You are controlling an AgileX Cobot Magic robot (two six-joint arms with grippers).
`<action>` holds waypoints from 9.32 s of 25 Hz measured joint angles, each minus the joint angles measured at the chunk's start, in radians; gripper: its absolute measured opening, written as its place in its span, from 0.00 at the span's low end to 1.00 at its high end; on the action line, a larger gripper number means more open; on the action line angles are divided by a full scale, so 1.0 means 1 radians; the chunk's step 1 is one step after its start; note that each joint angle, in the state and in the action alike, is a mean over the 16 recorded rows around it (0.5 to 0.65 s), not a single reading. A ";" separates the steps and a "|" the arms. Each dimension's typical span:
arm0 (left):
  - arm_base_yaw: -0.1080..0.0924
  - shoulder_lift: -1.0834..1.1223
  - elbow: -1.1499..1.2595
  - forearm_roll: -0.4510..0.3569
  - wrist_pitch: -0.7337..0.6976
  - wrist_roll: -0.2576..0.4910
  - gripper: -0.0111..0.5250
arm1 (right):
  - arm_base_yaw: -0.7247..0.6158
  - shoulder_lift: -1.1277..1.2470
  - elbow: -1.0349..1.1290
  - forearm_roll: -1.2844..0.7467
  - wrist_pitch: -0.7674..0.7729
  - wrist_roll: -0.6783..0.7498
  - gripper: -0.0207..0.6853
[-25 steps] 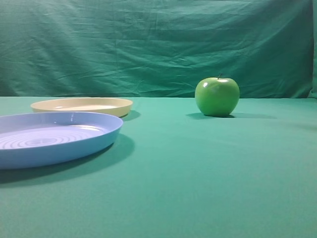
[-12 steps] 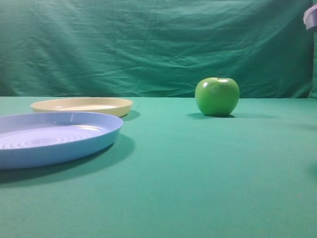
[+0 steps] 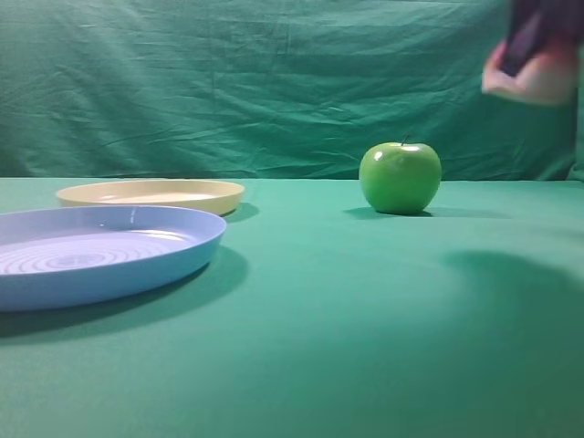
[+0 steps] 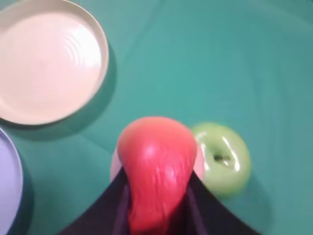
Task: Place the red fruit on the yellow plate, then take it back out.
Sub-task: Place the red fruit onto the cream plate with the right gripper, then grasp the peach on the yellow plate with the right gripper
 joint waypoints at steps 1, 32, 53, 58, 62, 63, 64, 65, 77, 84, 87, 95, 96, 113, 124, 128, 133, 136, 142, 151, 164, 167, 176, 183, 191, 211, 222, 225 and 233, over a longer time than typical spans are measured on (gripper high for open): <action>0.000 0.000 0.000 0.000 0.000 0.000 0.02 | 0.020 0.035 -0.050 0.001 0.006 -0.004 0.27; 0.000 0.000 0.000 0.000 0.000 0.000 0.02 | 0.258 0.649 -0.600 0.072 -0.071 -0.122 0.80; 0.000 0.000 0.000 0.000 0.000 0.000 0.02 | 0.173 0.223 -0.608 -0.006 0.363 0.059 0.08; 0.000 0.000 0.000 0.000 0.000 0.000 0.02 | 0.149 0.134 -0.605 -0.030 0.405 0.123 0.03; 0.000 0.000 0.000 0.000 0.000 0.000 0.02 | 0.140 0.058 -0.580 -0.046 0.421 0.161 0.03; 0.000 0.000 0.000 0.000 0.000 0.000 0.02 | 0.139 0.037 -0.570 -0.049 0.423 0.168 0.03; 0.000 0.000 0.000 0.000 0.000 0.000 0.02 | 0.138 0.015 -0.558 -0.052 0.424 0.175 0.03; 0.000 0.000 0.000 0.000 0.000 0.000 0.02 | 0.137 -0.007 -0.546 -0.055 0.425 0.182 0.03; 0.000 0.000 0.000 0.000 0.000 -0.001 0.02 | 0.130 -0.263 -0.323 -0.114 0.431 0.248 0.03; 0.000 0.000 0.000 0.000 0.000 -0.002 0.02 | 0.124 -0.426 -0.175 -0.194 0.431 0.290 0.03; 0.000 0.000 0.000 0.000 0.000 -0.002 0.02 | 0.106 -0.514 -0.095 -0.223 0.415 0.310 0.03; 0.000 0.000 0.000 0.000 0.000 -0.002 0.02 | -0.023 -0.797 0.198 -0.246 0.272 0.356 0.03; 0.000 0.000 0.000 0.000 0.000 -0.002 0.02 | -0.046 -0.835 0.242 -0.244 0.243 0.357 0.03; 0.000 0.000 0.000 0.000 0.000 -0.002 0.02 | -0.373 -1.437 1.009 -0.219 -0.277 0.363 0.03; 0.000 0.000 0.000 0.000 0.000 -0.002 0.02 | -0.437 -1.709 1.397 -0.223 -0.432 0.364 0.03; 0.000 0.000 0.000 0.000 0.000 -0.002 0.02 | -0.439 -1.756 1.489 -0.225 -0.467 0.364 0.03; 0.000 0.000 0.000 0.000 0.000 -0.002 0.02 | -0.439 -1.777 1.556 -0.225 -0.490 0.366 0.03; 0.000 0.000 0.000 0.000 0.000 -0.002 0.02 | -0.439 -1.777 1.573 -0.226 -0.492 0.366 0.03; 0.000 0.000 0.000 0.000 0.000 -0.002 0.02 | -0.439 -1.777 1.576 -0.226 -0.469 0.361 0.03; 0.000 0.000 0.000 0.000 0.000 -0.001 0.02 | -0.439 -1.777 1.576 -0.217 -0.456 0.344 0.03; 0.000 0.000 0.000 0.000 0.000 0.000 0.02 | -0.385 -1.701 1.453 -0.153 -0.452 0.307 0.03; 0.000 0.000 0.000 0.000 0.000 0.000 0.02 | -0.345 -1.639 1.379 -0.144 -0.444 0.289 0.03; 0.000 0.000 0.000 0.000 0.000 0.000 0.02 | -0.175 -1.355 1.109 -0.134 -0.363 0.224 0.03; 0.000 0.000 0.000 0.000 0.000 0.000 0.02 | -0.060 -1.126 0.910 -0.079 -0.238 0.163 0.03; 0.000 0.000 0.000 0.000 0.000 0.000 0.02 | 0.008 -0.896 0.746 0.051 -0.148 0.050 0.03; 0.000 0.000 0.000 0.000 0.000 0.000 0.02 | 0.033 -0.278 0.282 0.235 -0.115 -0.230 0.03; 0.000 0.000 0.000 0.000 0.000 -0.001 0.02 | 0.124 0.171 -0.187 0.302 -0.064 -0.411 0.05; 0.000 0.000 0.000 0.000 0.000 -0.002 0.02 | 0.156 0.278 -0.285 0.307 -0.082 -0.441 0.12; 0.000 0.000 0.000 0.000 0.000 -0.002 0.02 | 0.215 0.488 -0.439 0.323 -0.190 -0.482 0.54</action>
